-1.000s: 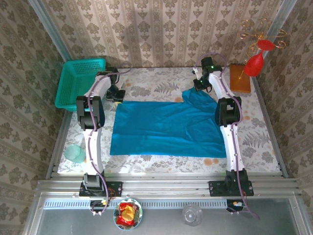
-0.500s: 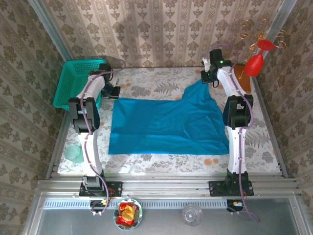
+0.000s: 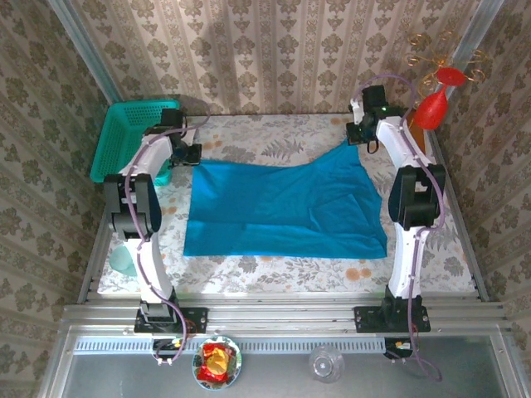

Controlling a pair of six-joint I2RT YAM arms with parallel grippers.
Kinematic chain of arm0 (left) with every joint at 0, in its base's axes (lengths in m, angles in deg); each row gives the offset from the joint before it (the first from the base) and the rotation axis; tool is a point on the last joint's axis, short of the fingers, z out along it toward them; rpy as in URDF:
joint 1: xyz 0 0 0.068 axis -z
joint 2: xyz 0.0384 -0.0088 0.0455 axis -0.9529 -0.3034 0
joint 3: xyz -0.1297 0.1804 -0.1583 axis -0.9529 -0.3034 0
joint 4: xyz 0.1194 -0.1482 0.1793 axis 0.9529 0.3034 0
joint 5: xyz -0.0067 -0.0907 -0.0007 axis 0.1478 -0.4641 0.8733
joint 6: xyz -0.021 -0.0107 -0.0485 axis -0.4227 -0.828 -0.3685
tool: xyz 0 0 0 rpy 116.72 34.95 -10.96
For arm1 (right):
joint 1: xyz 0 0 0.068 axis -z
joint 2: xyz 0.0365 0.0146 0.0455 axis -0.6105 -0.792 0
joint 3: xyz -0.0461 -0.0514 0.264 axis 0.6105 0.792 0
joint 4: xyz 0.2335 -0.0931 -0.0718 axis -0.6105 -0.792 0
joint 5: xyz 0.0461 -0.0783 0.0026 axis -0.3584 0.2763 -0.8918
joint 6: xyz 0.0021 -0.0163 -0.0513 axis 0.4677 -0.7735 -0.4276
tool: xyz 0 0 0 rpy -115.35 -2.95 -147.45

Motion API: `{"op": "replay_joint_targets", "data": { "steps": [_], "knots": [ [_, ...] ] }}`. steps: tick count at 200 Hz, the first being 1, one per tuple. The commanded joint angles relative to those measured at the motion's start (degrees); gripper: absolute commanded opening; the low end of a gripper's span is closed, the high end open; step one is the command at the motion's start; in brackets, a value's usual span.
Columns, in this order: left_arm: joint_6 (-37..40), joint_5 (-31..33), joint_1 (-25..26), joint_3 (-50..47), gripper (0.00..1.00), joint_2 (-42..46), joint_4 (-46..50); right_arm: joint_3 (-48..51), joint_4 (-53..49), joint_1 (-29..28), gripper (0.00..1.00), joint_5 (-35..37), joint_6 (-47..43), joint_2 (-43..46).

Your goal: Fold the inside-out t-shirt

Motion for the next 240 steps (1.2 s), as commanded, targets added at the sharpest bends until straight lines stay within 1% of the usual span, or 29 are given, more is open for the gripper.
{"op": "replay_joint_targets", "data": {
  "steps": [1,25,76,136,162,178,188,214,240],
  "knots": [
    [-3.50,-0.43,-0.29,-4.87,0.00,5.67,-5.47,5.24,2.02,-0.11,0.00,1.23,3.06,8.40],
    [-5.89,-0.20,-0.34,-11.12,0.00,9.91,-8.44,13.49,2.40,-0.08,0.00,1.33,5.60,14.78],
    [-8.60,1.00,-0.48,-20.82,0.00,16.89,-10.20,28.46,3.42,-0.08,0.00,1.93,10.18,26.88],
    [-12.33,2.19,-2.38,-31.96,0.01,25.31,-10.58,42.09,1.96,-0.12,0.00,4.23,12.85,38.25],
    [-13.30,0.97,-2.84,-35.76,0.02,27.47,-11.43,47.76,1.61,-0.12,0.00,5.31,14.27,41.69],
    [-14.01,0.86,-2.85,-37.82,0.03,28.41,-11.77,51.24,2.21,-0.12,0.00,5.98,15.53,43.17],
    [-14.37,0.62,-2.84,-39.20,0.03,28.95,-12.29,53.28,2.81,-0.12,0.00,6.52,16.47,46.01],
    [-15.33,-0.14,-2.84,-41.74,0.04,29.94,-13.17,57.83,4.21,-0.12,0.00,6.79,18.36,48.52],
    [-16.28,-0.20,-2.84,-43.49,0.06,30.58,-13.52,61.52,4.42,-0.15,0.04,8.67,21.11,50.84]
  ]
}}
